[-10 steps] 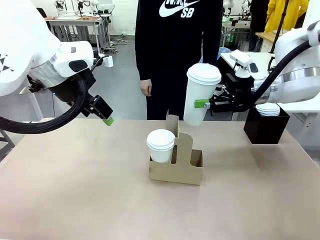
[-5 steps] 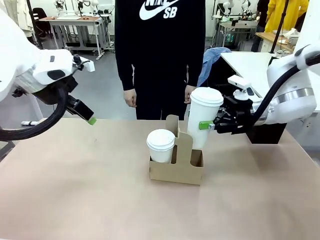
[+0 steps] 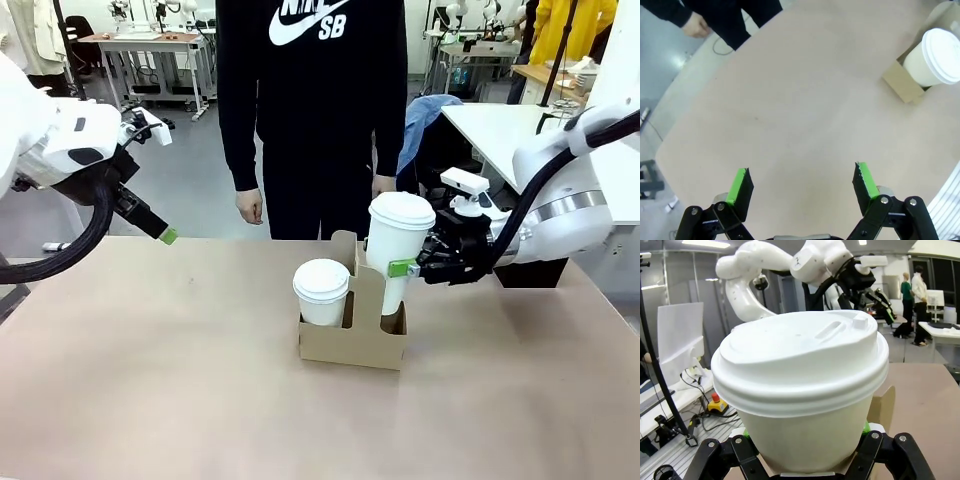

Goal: Pour a drink into a cup and package it in a carrier.
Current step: Insert the held 600 ml Paper Cup into the Cup Carrier.

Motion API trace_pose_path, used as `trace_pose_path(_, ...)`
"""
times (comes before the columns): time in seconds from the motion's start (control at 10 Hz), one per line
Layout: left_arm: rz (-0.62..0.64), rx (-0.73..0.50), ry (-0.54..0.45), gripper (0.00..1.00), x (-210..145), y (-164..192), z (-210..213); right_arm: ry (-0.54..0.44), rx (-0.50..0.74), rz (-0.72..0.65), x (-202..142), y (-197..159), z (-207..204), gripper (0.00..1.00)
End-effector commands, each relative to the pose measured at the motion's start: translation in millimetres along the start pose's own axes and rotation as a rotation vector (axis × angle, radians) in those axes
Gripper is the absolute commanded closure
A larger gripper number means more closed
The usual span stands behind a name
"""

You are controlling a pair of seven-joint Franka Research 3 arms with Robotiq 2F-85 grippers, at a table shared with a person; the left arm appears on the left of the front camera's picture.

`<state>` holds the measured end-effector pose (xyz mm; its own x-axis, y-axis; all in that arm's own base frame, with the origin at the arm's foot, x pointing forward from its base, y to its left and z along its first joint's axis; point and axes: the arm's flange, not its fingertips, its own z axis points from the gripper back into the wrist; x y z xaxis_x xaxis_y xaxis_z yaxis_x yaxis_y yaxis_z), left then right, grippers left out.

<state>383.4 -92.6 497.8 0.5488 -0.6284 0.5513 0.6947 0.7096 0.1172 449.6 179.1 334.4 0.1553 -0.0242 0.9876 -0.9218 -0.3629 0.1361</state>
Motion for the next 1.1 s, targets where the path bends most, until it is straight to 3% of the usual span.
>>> trace_pose_path(0.0,0.031,0.018,-0.008,0.0,4,-5,8,0.03,0.003,0.036,-9,-1,0,0.2)
trace_pose_path(1.0,0.031,0.018,-0.008,0.0,4,-5,8,0.105,-0.018,0.132,-61,-4,10,0.2)
